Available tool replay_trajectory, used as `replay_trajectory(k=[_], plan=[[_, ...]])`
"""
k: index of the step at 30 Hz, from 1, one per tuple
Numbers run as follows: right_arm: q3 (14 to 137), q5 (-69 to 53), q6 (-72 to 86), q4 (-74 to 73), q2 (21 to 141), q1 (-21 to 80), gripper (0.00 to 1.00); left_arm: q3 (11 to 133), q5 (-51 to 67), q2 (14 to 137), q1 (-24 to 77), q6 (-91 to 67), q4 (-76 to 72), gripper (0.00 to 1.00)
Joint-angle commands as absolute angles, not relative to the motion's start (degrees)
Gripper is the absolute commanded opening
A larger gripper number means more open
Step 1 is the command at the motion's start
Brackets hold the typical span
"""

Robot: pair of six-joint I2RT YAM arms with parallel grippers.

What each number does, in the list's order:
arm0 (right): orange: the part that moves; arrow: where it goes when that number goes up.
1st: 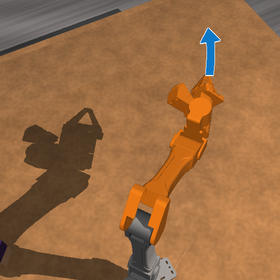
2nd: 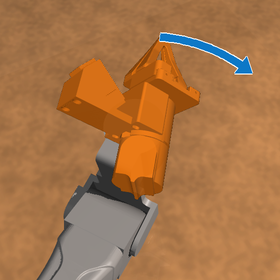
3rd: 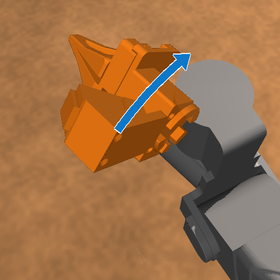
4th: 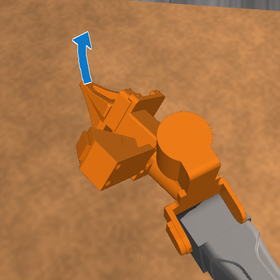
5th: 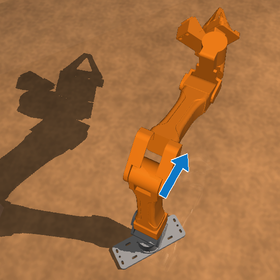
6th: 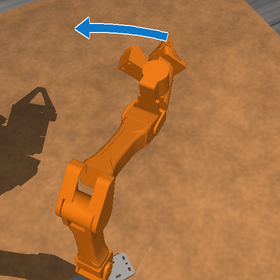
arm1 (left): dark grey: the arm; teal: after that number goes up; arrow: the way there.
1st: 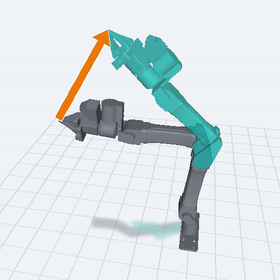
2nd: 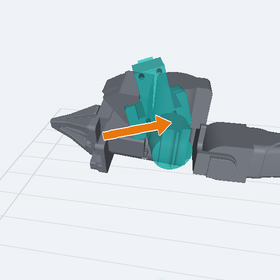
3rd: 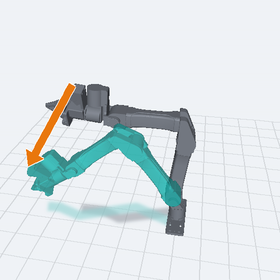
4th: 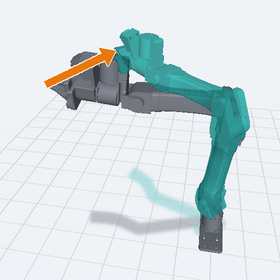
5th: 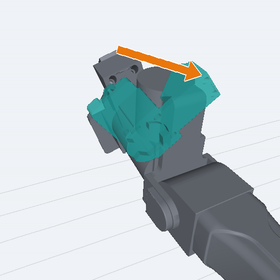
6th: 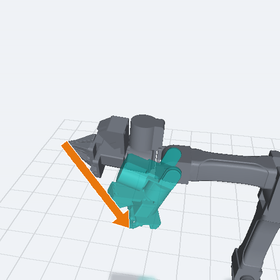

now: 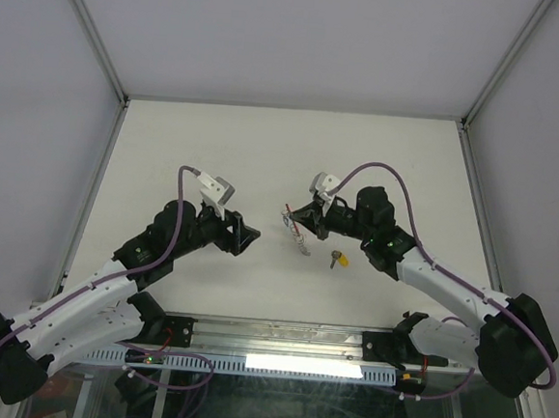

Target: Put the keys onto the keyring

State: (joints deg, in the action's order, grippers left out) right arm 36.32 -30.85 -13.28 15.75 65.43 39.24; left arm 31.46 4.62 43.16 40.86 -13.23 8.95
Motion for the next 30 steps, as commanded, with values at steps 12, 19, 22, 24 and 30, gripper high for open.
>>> replay_trajectory(k=[12, 19, 22, 24, 30], plan=[[40.75, -37.64, -4.08, 12.90, 66.62, 36.72, 0.00, 33.81, 4.65, 42.88, 40.72, -12.97, 2.79, 0.66], [36.25, -33.12, 2.41, 18.08, 64.13, 35.26, 0.00, 32.36, 5.67, 43.11, 40.72, -14.39, -0.58, 0.66], [34.43, -37.30, 1.75, 21.11, 62.97, 35.26, 0.00, 30.27, 7.20, 42.88, 40.71, -15.00, -4.77, 0.66], [33.25, -38.84, 0.08, 23.16, 61.64, 35.27, 0.00, 28.10, 9.20, 42.28, 40.73, -15.46, -9.02, 0.65], [30.63, -44.58, -3.42, 28.29, 57.85, 35.33, 0.00, 22.22, 16.92, 40.67, 40.76, -13.47, -21.94, 0.62]])
